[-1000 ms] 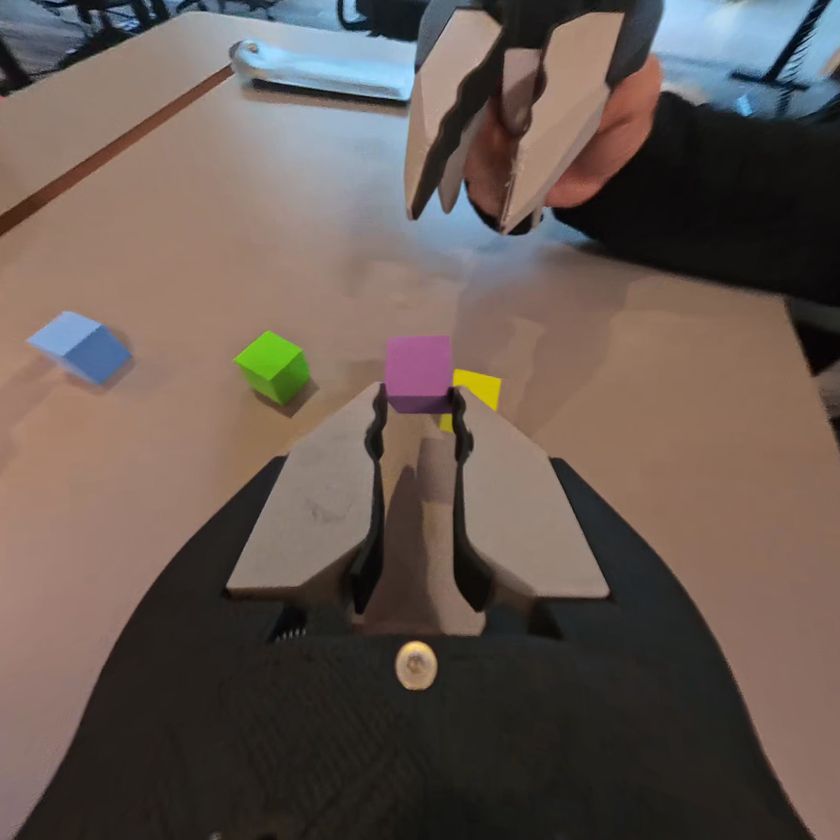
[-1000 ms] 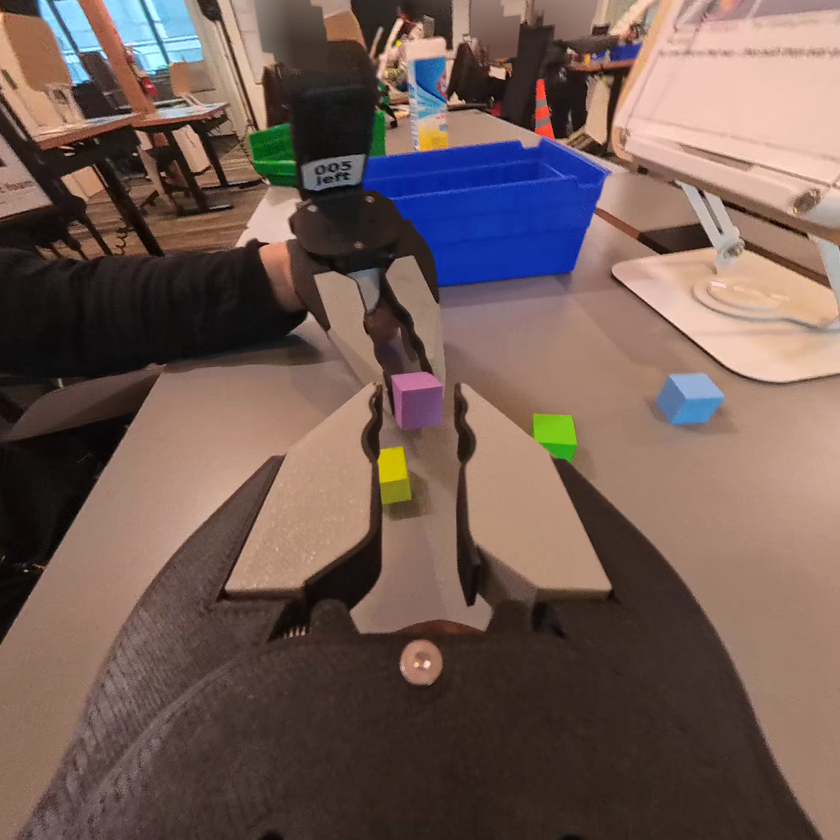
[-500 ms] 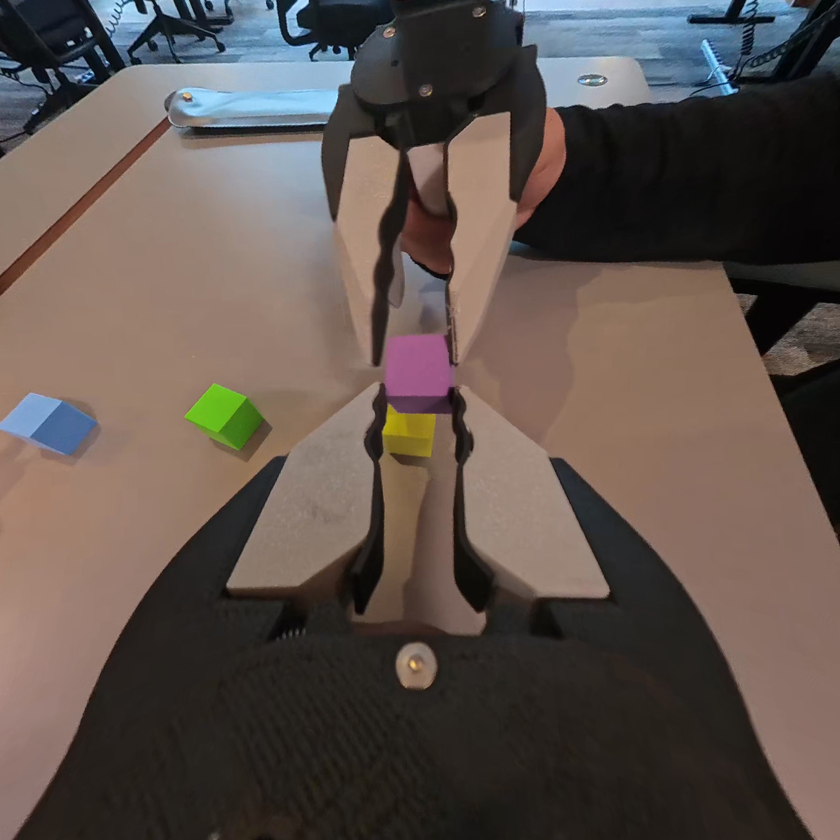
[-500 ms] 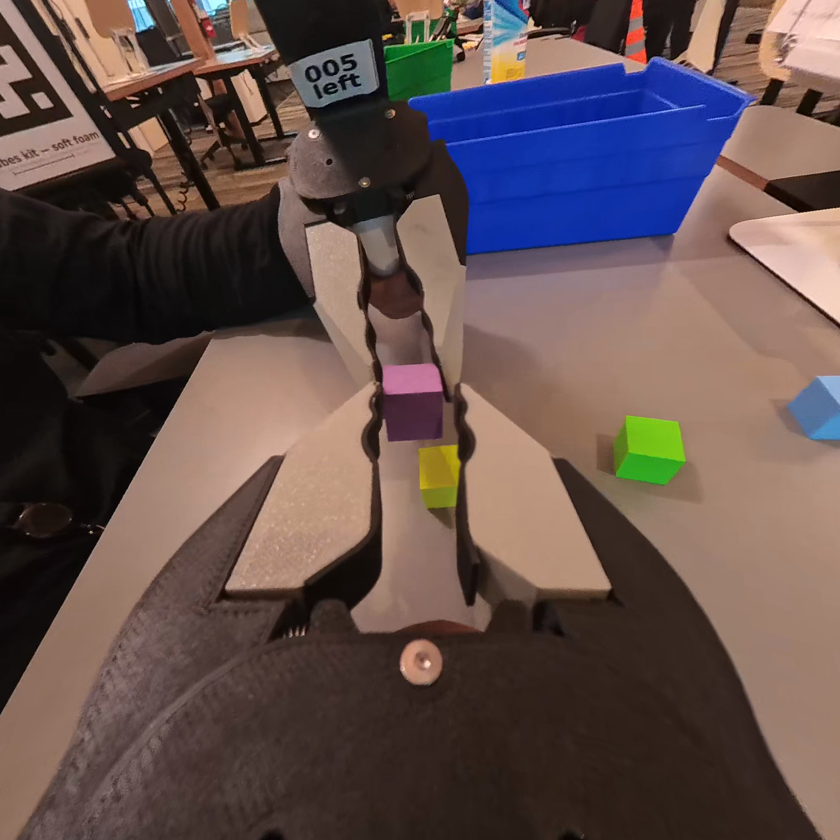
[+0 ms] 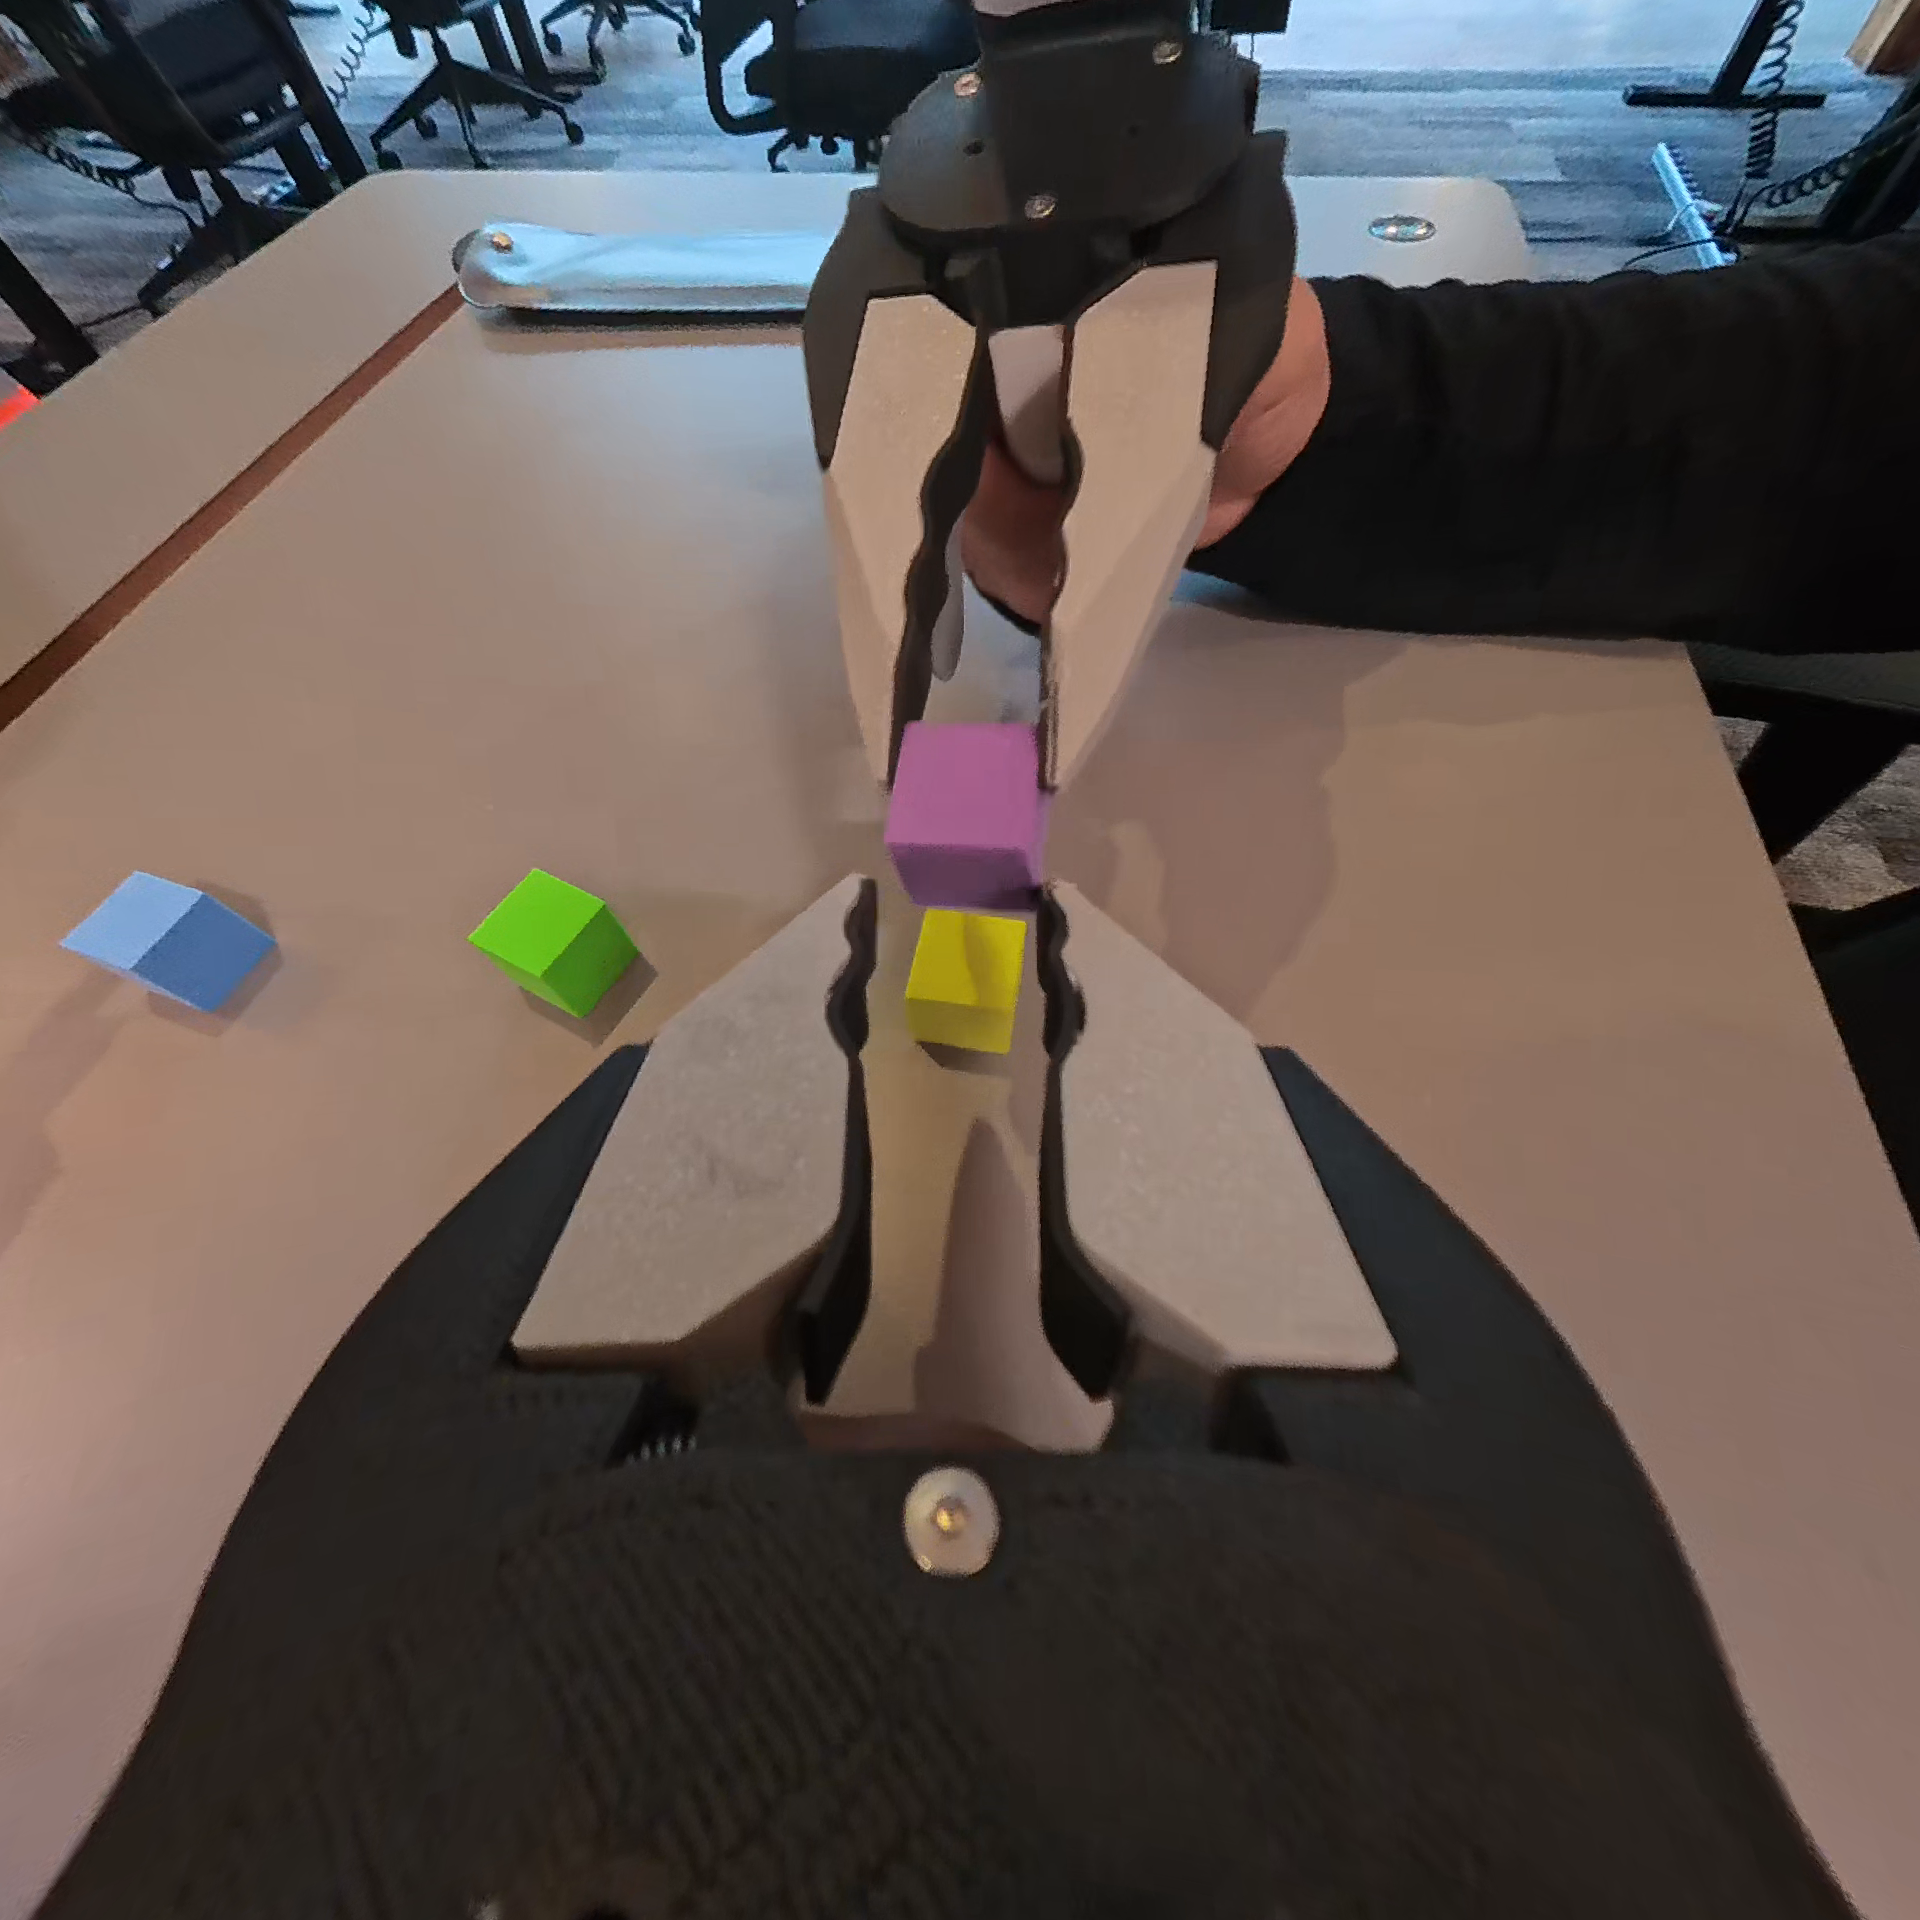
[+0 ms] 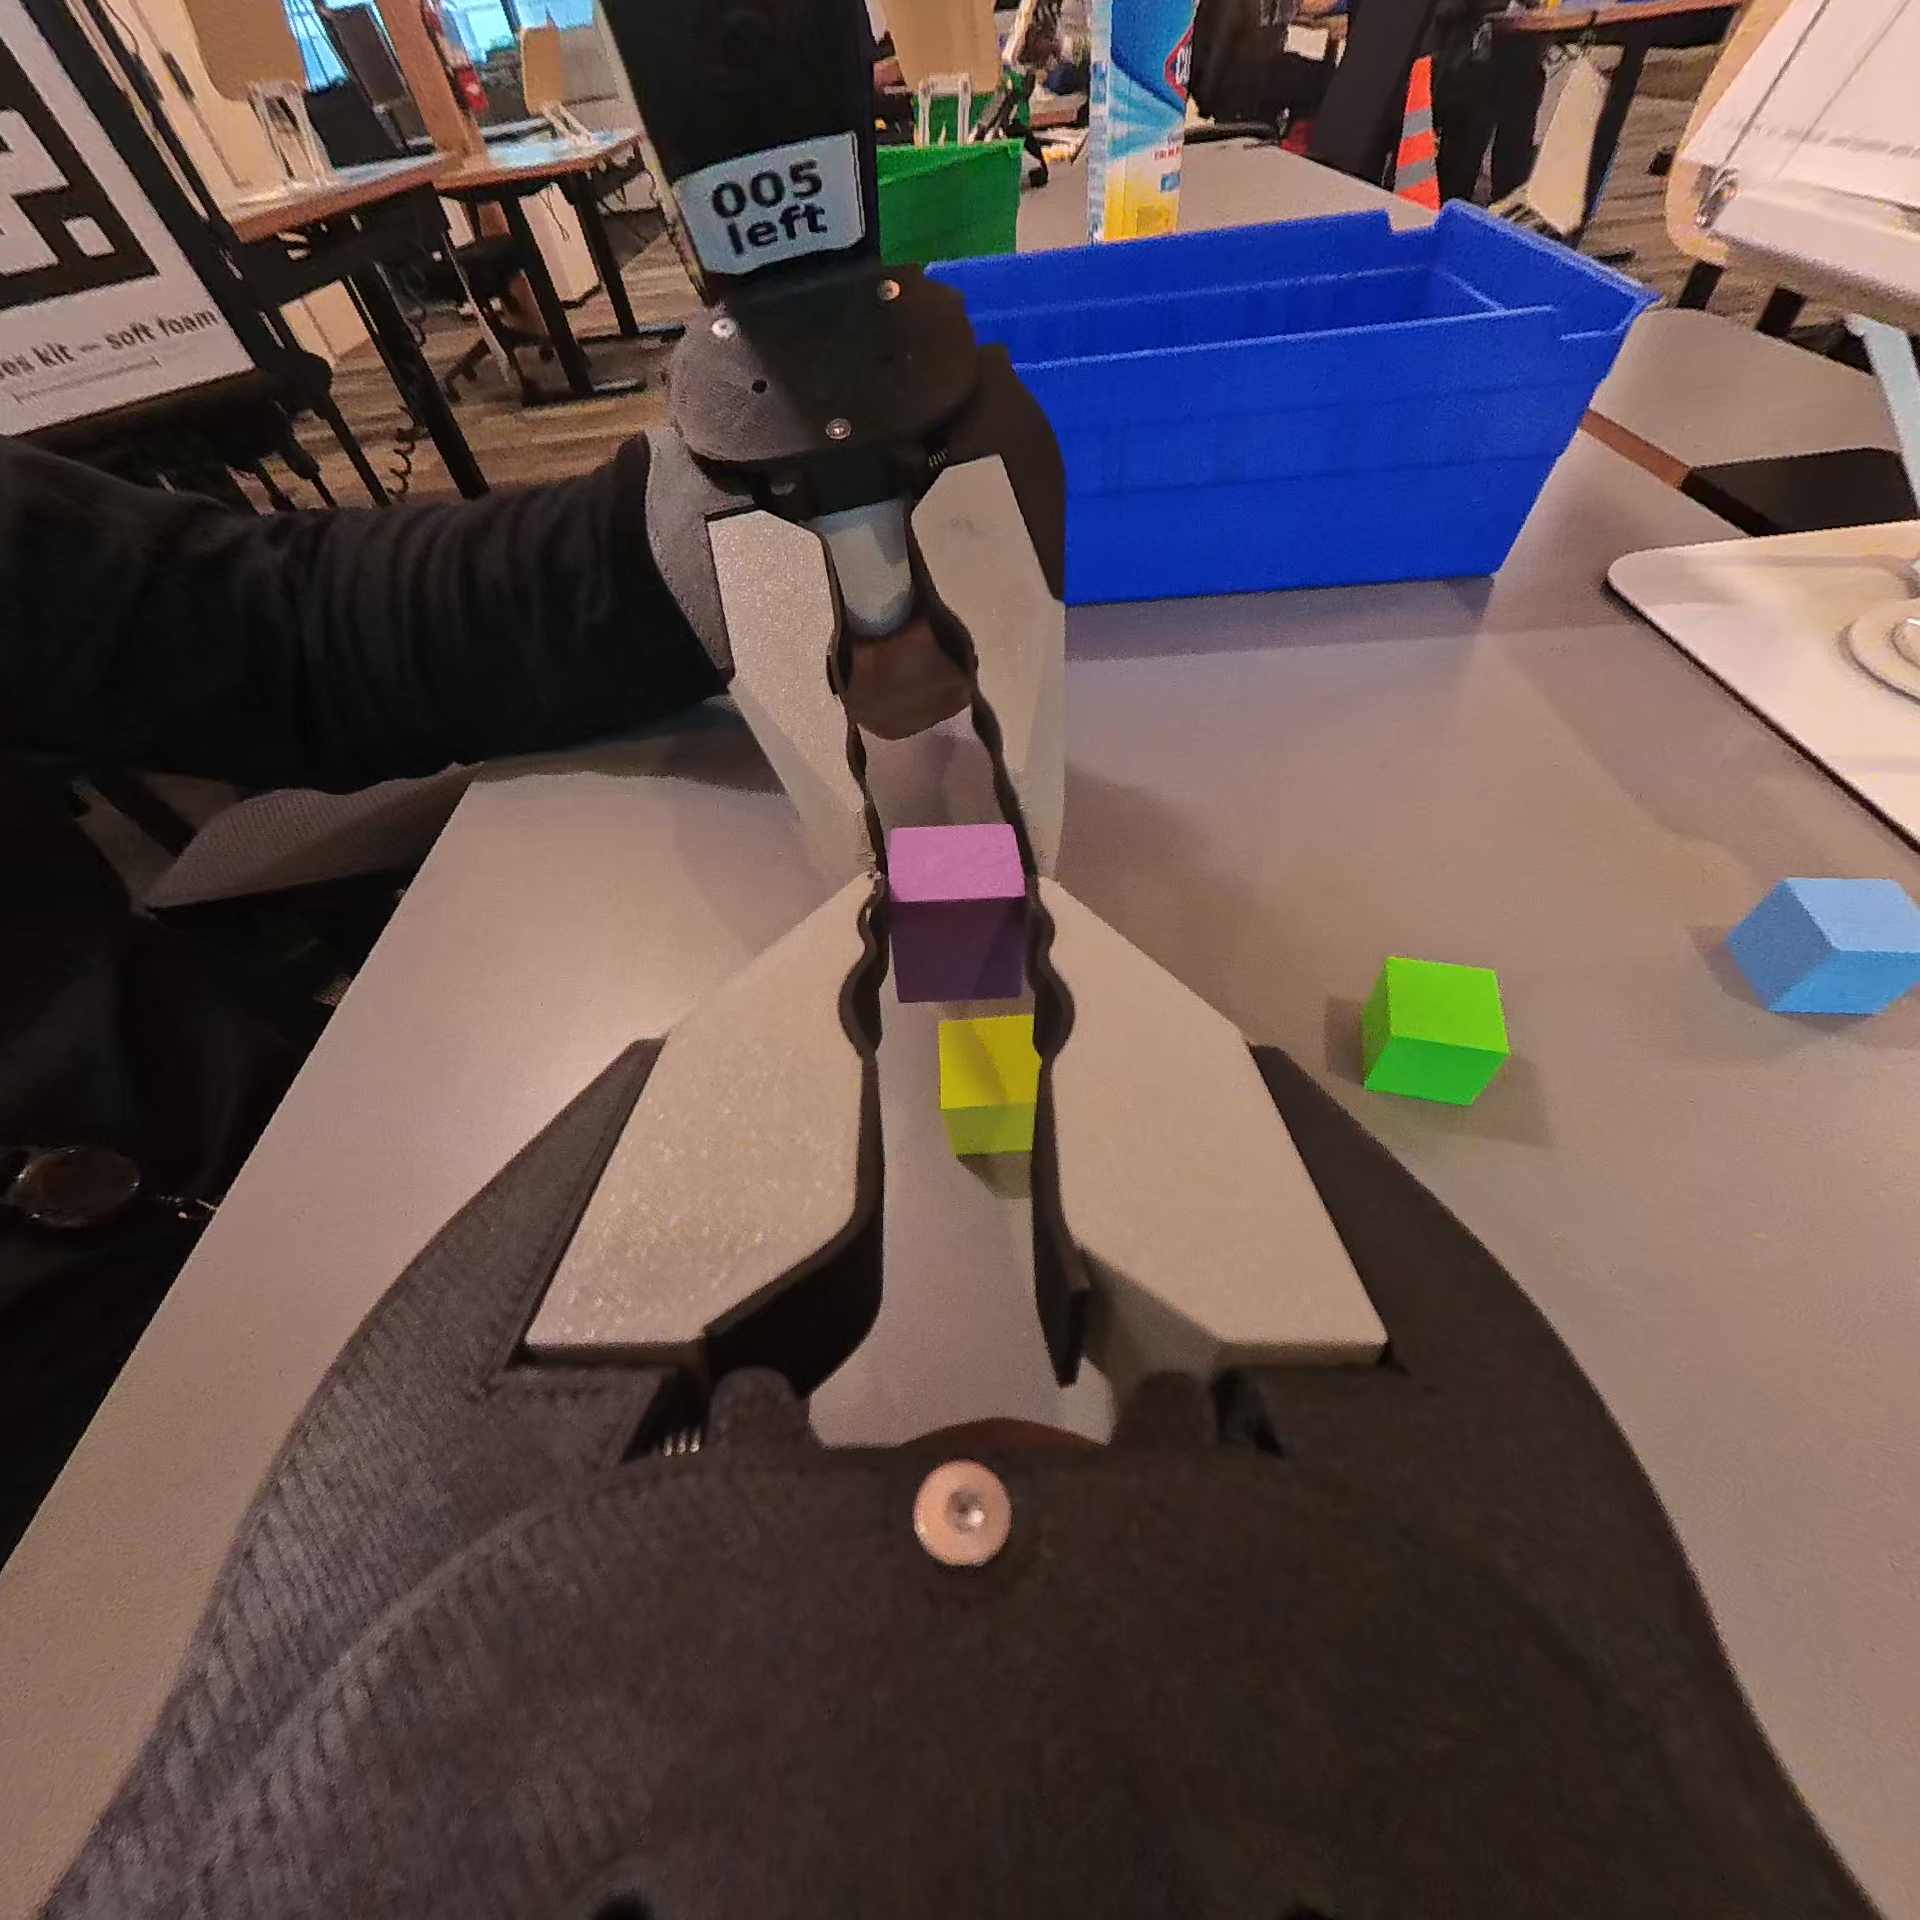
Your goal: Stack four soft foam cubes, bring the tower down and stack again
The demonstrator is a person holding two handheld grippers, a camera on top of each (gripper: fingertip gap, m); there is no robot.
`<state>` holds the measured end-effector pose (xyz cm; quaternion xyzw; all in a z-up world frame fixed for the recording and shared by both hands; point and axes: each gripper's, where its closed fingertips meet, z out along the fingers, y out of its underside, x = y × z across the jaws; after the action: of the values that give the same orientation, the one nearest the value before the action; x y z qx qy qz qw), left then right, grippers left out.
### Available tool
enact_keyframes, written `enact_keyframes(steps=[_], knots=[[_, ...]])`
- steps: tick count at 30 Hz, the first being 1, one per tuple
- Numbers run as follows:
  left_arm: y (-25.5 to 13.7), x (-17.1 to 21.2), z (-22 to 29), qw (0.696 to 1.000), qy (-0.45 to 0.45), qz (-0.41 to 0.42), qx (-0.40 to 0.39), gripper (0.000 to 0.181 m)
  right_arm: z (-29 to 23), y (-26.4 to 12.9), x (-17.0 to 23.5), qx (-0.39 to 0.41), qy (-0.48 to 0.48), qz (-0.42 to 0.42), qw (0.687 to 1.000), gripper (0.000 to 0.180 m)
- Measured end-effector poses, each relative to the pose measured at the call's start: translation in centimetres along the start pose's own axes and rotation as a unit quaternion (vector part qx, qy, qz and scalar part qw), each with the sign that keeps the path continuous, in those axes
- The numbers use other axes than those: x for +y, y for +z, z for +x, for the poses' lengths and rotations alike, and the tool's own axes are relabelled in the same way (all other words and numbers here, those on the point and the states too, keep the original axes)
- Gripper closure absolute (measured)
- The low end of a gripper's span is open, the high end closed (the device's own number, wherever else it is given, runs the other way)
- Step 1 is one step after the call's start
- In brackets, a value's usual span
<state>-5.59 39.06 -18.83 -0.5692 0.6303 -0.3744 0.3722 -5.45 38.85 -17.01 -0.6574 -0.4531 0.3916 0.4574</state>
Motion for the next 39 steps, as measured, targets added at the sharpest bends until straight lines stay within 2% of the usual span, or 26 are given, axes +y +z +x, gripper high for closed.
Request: enact_keyframes(steps=[5,9,16,20,25,39], knots=[[-1.4,1.7,-2.7,0.998,-0.021,-0.034,-0.055,0.150,0.6,-0.1,0.8,0.006,-0.001,-0.003,1.000,0.157],[-1.6,3.8,-5.6,0.987,-0.084,-0.067,-0.116,0.154,1.0,0.5,2.3,0.010,-0.008,-0.033,0.999,0.157],[-0.8,4.9,-5.1,0.987,-0.087,-0.088,-0.099,0.151,1.0,0.6,2.4,0.013,-0.015,-0.034,0.999,0.157],[-0.2,3.9,-2.6,0.994,-0.070,-0.077,-0.037,0.154,1.0,0.8,2.6,0.014,-0.018,-0.041,0.999,0.157],[-0.1,2.1,-1.4,0.997,-0.063,-0.040,-0.020,0.162,0.9,0.9,2.7,0.012,-0.019,-0.044,0.999,0.157],[0.4,1.6,-1.3,0.998,-0.052,-0.033,-0.032,0.163,1.0,0.8,2.7,0.014,-0.012,-0.044,0.999,0.157]])
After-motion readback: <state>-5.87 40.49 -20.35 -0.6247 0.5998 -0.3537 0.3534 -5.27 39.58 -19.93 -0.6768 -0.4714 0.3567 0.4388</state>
